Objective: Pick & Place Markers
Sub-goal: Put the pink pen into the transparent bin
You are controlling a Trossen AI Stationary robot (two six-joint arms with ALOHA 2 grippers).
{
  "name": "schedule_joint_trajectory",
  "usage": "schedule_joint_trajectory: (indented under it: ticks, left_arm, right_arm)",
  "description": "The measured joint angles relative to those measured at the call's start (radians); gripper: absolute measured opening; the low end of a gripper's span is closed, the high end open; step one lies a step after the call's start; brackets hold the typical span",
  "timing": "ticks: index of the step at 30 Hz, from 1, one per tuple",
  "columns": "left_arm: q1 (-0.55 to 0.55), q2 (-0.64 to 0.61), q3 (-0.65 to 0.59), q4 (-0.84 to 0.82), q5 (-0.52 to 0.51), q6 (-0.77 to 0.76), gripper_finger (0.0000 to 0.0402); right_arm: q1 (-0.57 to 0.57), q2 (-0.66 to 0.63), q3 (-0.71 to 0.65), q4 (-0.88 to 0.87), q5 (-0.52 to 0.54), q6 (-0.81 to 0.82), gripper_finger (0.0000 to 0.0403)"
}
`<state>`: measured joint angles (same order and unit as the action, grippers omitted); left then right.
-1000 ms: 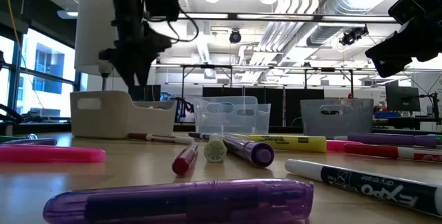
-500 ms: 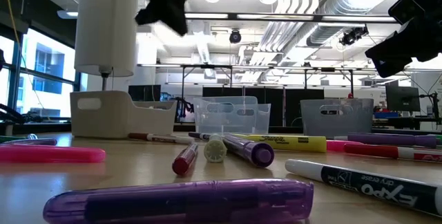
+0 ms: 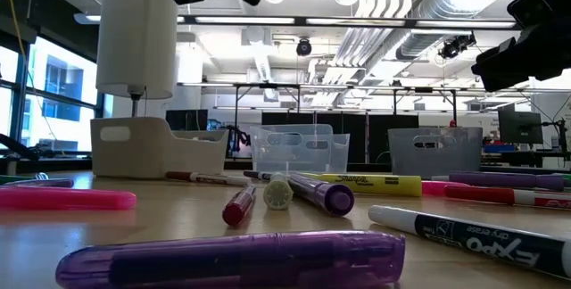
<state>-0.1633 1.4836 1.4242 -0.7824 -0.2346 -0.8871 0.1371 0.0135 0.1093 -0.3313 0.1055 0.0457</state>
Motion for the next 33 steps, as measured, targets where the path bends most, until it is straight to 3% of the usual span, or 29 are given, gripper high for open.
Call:
schedule_joint_trajectory:
  ticks: [7,14,20,29,33]
  left_arm:
    - [-0.071,0.075,0.001,0.035,-0.003,0.022,0.0001]
    - [-0.072,0.157,0.0,0.033,0.106,0.097,0.0001]
    - [-0.08,0.199,0.0,0.06,0.112,0.139,0.0001]
    - [-0.16,0.202,0.0,0.092,-0.069,0.302,0.0001]
    - [-0.195,0.201,-0.03,0.118,-0.089,0.365,0.0001]
  right_arm:
    - [0.0,0.0,0.0,0.006,0.0,0.005,0.0]
    - [0.0,0.0,-0.001,0.052,-0.002,-0.002,0.0]
    - [0.0,0.0,-0.001,0.067,-0.003,-0.002,0.0]
    - [0.0,0.0,-0.001,0.097,-0.004,0.103,0.0]
    - [0.0,0.0,-0.001,0.108,0.009,0.124,0.0]
